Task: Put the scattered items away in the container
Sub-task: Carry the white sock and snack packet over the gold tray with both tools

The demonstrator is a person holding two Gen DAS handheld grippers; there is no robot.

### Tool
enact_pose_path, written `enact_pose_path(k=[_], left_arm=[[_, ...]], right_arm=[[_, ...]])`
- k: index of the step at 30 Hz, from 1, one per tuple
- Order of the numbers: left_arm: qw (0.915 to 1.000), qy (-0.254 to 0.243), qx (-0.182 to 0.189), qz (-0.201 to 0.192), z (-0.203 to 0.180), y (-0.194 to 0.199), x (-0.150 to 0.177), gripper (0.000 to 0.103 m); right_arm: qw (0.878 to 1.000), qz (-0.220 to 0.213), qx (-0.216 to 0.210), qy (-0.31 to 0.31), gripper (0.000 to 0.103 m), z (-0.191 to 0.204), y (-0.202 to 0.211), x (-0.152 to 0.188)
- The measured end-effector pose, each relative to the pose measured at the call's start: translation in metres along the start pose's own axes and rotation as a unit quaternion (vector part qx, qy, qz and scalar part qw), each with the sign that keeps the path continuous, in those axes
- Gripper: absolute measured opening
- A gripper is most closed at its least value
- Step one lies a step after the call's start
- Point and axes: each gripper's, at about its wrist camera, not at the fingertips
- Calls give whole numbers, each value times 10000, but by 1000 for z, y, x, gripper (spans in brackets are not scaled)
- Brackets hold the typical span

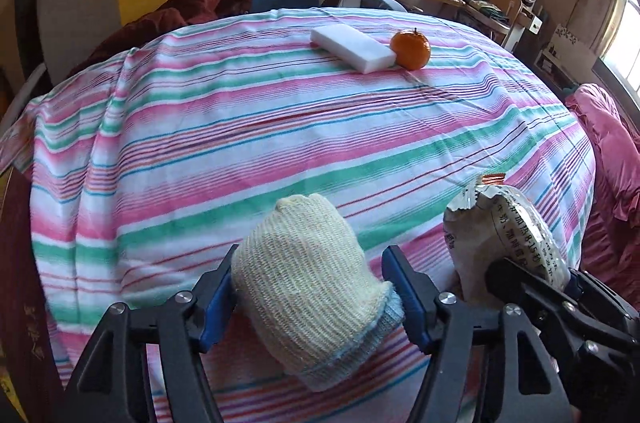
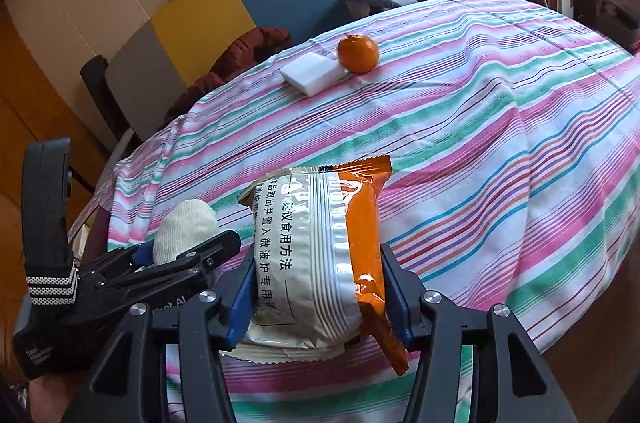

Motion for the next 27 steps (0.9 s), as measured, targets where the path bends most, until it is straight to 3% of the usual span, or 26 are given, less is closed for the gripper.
enact_pose_path(k=[13, 27], left_arm=[[9974, 632, 182, -289, 62, 56, 45, 69], [9878, 1184, 80, -1009, 140, 149, 77, 69]], right_arm=[[9983, 391, -277, 338, 55, 54, 0, 28], [9886, 585, -1075, 878, 55, 151, 13, 45]])
Point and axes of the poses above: each gripper's, at about its wrist camera, not at the fingertips, and y roughly against the way its jaws point, z to its left, x to its underside, and after that the axes turned 2 degrees about -x, right-handed
